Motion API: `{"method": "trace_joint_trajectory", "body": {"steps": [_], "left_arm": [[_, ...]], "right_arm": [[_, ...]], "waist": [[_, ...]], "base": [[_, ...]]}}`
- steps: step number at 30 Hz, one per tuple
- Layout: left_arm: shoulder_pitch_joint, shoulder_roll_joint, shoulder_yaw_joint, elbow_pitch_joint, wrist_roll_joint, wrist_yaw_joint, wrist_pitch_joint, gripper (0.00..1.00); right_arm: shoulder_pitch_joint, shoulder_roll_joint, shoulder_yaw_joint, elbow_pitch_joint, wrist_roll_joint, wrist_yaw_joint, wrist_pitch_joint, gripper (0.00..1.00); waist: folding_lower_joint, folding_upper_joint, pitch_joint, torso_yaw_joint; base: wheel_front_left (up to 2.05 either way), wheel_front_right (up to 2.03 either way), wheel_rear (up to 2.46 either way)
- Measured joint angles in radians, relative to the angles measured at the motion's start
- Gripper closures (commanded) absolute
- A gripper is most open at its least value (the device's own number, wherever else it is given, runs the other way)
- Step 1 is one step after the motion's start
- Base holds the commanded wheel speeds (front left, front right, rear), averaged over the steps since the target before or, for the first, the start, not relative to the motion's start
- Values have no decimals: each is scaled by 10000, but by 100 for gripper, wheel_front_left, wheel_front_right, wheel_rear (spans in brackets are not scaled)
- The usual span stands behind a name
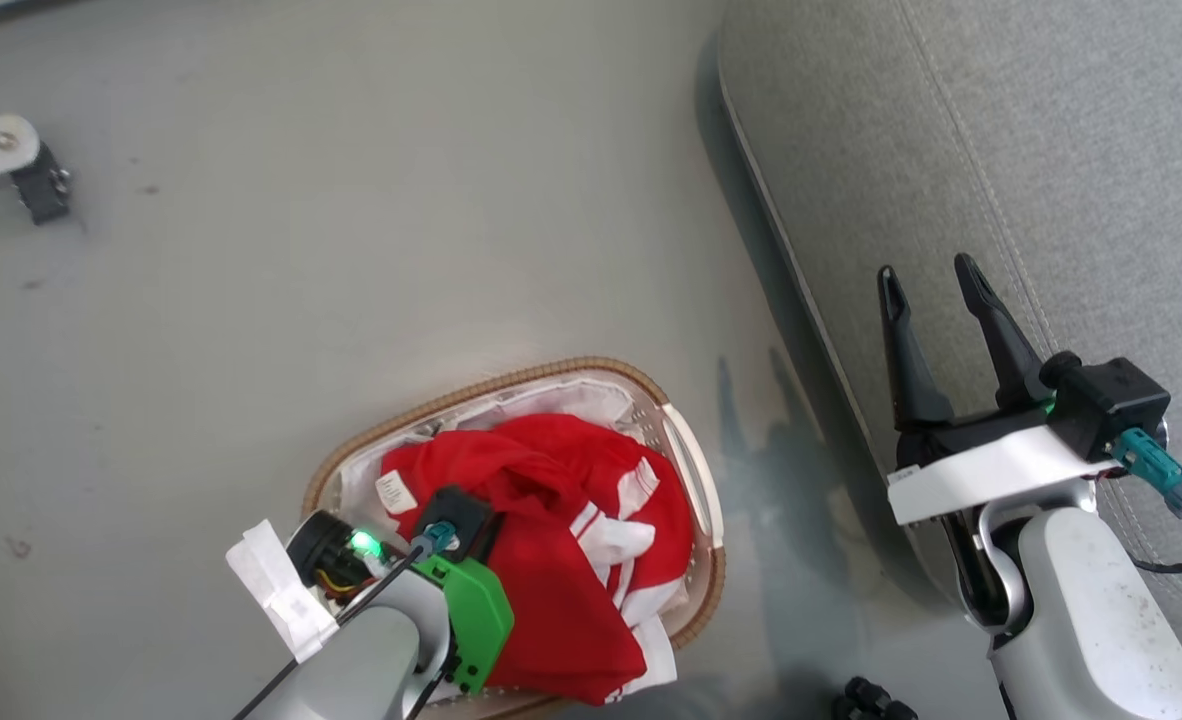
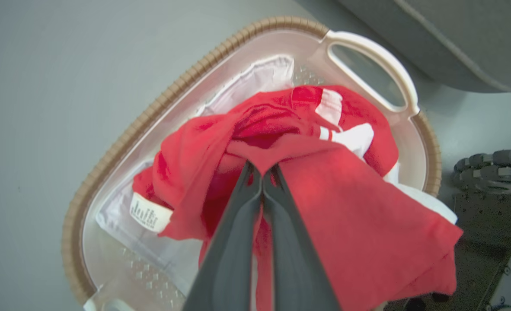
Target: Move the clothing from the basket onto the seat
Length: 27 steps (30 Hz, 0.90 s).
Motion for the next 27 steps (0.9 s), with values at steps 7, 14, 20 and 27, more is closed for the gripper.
{"method": "trace_joint_trajectory", "body": {"steps": [7,14,20,27], "left_arm": [[995,407,790,-2420,21,48,-29,100],[1577,871,1561,-4445,489,92,-27,100],[1531,1415,1881,-5674,1009,86,-25,100],[374,1939,1843,-6378,1149,36,67,100]], "right_arm": [[443,2,-253,174,-380,0,0,0],[935,2,-431,347,-593,0,0,0],[1299,2,-500,472,-757,0,0,0],[1557,0,-470,546,-859,0,0,0]], "waist": [[0,0,-984,435],[0,0,-2001,845],[-1,0,-2909,1110],[0,0,-3828,1319]], "base": [[0,0,0],[0,0,0],[0,0,0],[0,0,0]]}}
